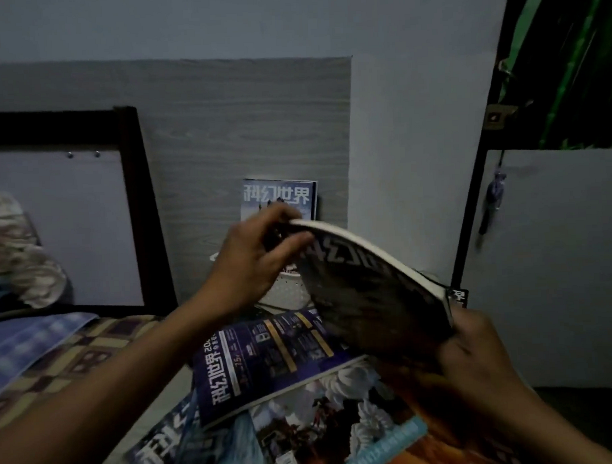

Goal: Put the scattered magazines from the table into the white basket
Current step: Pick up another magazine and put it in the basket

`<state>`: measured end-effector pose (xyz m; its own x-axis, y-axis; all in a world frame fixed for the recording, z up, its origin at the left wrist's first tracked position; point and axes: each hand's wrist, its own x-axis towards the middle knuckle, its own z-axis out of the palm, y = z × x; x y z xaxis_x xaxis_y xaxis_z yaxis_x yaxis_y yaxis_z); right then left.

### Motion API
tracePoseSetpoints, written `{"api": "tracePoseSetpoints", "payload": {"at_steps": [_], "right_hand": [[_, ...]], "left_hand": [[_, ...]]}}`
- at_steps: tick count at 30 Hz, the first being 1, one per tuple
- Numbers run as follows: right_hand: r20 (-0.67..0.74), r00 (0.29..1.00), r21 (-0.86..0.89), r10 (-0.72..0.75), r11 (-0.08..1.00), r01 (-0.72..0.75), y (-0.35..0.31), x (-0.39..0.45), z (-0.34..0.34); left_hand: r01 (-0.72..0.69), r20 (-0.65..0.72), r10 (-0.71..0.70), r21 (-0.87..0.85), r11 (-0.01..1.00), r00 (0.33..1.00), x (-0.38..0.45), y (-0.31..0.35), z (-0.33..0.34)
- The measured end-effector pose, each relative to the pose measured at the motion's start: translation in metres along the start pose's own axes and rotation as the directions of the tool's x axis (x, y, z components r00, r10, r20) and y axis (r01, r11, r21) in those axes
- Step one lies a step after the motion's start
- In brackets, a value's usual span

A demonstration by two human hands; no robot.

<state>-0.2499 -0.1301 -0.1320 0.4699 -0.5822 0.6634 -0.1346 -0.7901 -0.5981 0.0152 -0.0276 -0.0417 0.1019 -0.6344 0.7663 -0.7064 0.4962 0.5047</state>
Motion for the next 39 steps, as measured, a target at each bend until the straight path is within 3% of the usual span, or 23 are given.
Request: {"api": "tracePoseSetpoints", "payload": {"at_steps": [2, 5, 9, 12, 14, 16, 21, 27, 30, 36, 39], "right_hand": [[-0.070, 0.997, 0.165, -0.013, 0.986, 0.025, -0.023, 0.019, 0.012], [-0.122, 0.989, 0.355, 0.081, 0.934, -0.032, -0.051, 0.042, 0.040], [0.063, 0.979, 0.333, 0.192, 0.921, -0.202, -0.047, 0.043, 0.072], [0.102, 0.955, 0.114, 0.279, 0.950, -0.290, -0.033, 0.033, 0.082], [0.044, 0.967, -0.017, 0.252, 0.968, -0.251, -0.028, 0.037, 0.079], [0.031, 0.974, -0.024, 0.225, 0.974, -0.224, -0.024, 0.048, 0.075], [0.084, 0.943, 0.083, 0.322, 0.941, -0.328, -0.016, 0.080, 0.081], [-0.046, 0.934, 0.293, 0.354, 0.899, -0.326, -0.016, 0.165, 0.094], [-0.106, 0.930, 0.299, 0.351, 0.904, -0.307, -0.012, 0.219, 0.112], [-0.010, 0.881, 0.303, 0.472, 0.841, -0.447, 0.038, 0.261, 0.173], [0.082, 0.829, 0.364, 0.553, 0.758, -0.541, 0.065, 0.255, 0.195]], "left_hand": [[0.085, -0.162, -0.109, -0.149, 0.985, 0.981, 0.009, 0.006, -0.014], [0.217, -0.131, -0.247, -0.209, 0.954, 0.960, 0.016, 0.006, -0.025], [0.415, -0.049, -0.422, -0.110, 0.903, 0.905, -0.013, -0.020, -0.022], [0.573, -0.005, -0.573, -0.047, 0.818, 0.819, -0.050, -0.046, -0.019], [0.572, -0.025, -0.572, 0.011, 0.820, 0.820, -0.061, -0.057, -0.013], [0.537, -0.070, -0.533, 0.060, 0.841, 0.843, -0.061, -0.066, -0.010], [0.595, -0.154, -0.591, -0.019, 0.803, 0.792, -0.042, -0.092, -0.008], [0.572, -0.318, -0.572, -0.106, 0.814, 0.756, 0.039, -0.134, -0.032], [0.565, -0.360, -0.583, -0.164, 0.808, 0.729, 0.083, -0.159, -0.046], [0.693, -0.471, -0.688, -0.198, 0.693, 0.552, 0.103, -0.226, -0.036], [0.731, -0.475, -0.714, -0.193, 0.654, 0.514, 0.091, -0.254, -0.028]]}}
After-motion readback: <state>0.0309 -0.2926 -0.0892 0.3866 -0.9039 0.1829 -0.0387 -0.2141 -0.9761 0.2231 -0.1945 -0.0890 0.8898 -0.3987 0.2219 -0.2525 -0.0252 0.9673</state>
